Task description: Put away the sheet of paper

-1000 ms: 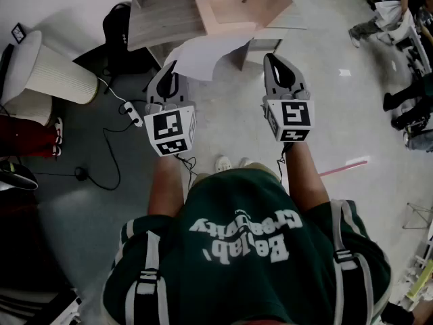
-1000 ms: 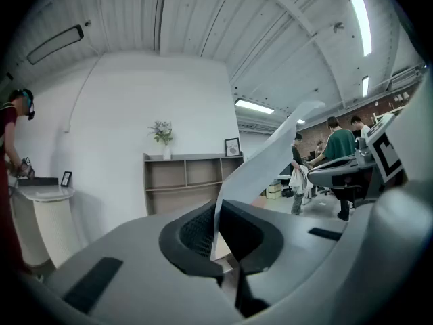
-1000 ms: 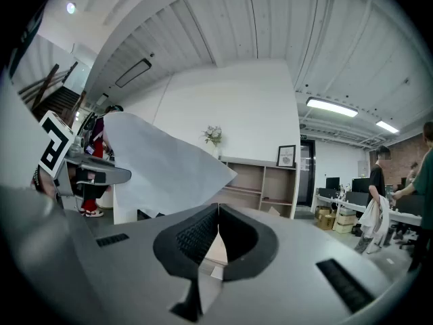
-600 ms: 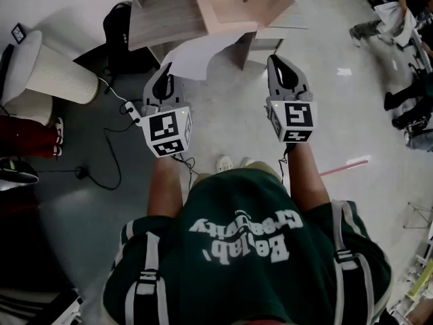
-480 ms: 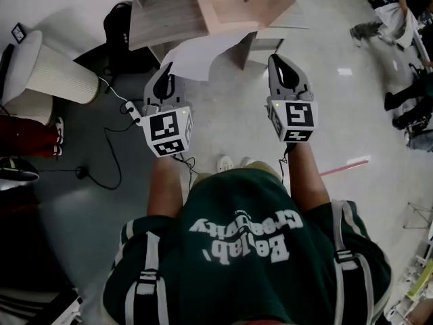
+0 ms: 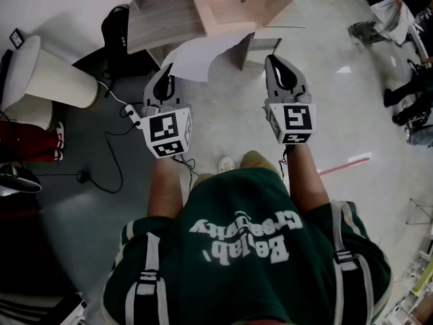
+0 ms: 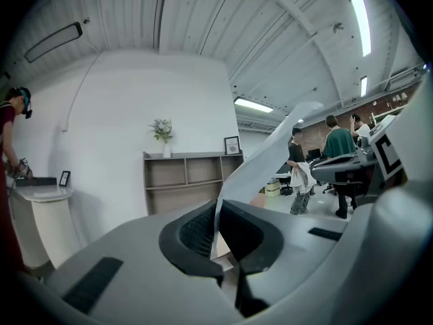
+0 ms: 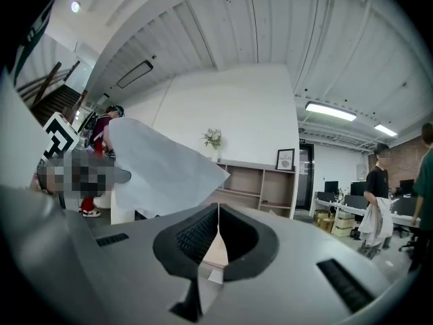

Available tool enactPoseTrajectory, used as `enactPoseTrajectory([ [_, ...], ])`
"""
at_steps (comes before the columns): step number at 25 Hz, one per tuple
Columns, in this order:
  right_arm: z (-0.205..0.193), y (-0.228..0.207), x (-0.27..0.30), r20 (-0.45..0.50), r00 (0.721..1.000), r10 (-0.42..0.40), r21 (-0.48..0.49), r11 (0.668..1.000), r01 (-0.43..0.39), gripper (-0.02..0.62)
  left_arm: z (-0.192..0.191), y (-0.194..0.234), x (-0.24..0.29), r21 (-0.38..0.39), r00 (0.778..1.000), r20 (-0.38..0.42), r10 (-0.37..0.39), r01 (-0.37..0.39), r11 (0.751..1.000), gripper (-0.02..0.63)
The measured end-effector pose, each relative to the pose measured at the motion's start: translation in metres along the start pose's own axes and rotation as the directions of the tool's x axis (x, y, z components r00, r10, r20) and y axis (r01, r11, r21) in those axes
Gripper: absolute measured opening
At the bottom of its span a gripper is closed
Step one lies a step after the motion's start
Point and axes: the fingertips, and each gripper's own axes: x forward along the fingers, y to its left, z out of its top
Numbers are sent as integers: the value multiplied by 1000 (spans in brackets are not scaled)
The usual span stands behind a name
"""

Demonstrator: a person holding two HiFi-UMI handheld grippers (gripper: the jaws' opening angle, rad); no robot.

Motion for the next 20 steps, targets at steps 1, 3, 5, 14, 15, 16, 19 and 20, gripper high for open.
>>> enactPoseTrajectory([
  [1, 0, -1, 0, 0, 1000, -2, 0, 1000, 2, 35, 0, 0, 1, 0, 1000, -2, -2, 2, 1000, 18],
  [3, -2, -3, 0, -7, 1000, -4, -2, 1000, 4, 35, 0, -1, 2, -1, 1000, -4, -5, 5, 1000, 18],
  [5, -5, -6, 1, -26, 1000, -7, -10, 1000, 7, 35, 0, -3, 6, -1, 1000, -4, -9, 9, 1000, 18],
  [14, -14, -27, 42, -15, 1000, 8, -10, 1000, -8, 35, -6, -4, 48, -6, 1000, -20, -11, 11, 1000, 18],
  [15, -15, -30, 52, -17, 1000, 13, -11, 1000, -13, 35, -6, -2, 57, -7, 1000, -23, -9, 9, 1000, 18],
  [16, -18, -34, 62, -20, 1000, 18, -11, 1000, -18, 35, -7, -1, 67, -8, 1000, -27, -7, 7, 1000, 18],
  [19, -25, -50, 96, -31, 999, 31, -1, 1000, -31, 35, -10, 0, 102, -7, 999, -43, -5, 4, 1000, 18],
  [20, -26, -56, 109, -34, 999, 36, 3, 999, -36, 35, -10, 0, 116, -7, 999, -49, -5, 5, 1000, 18],
])
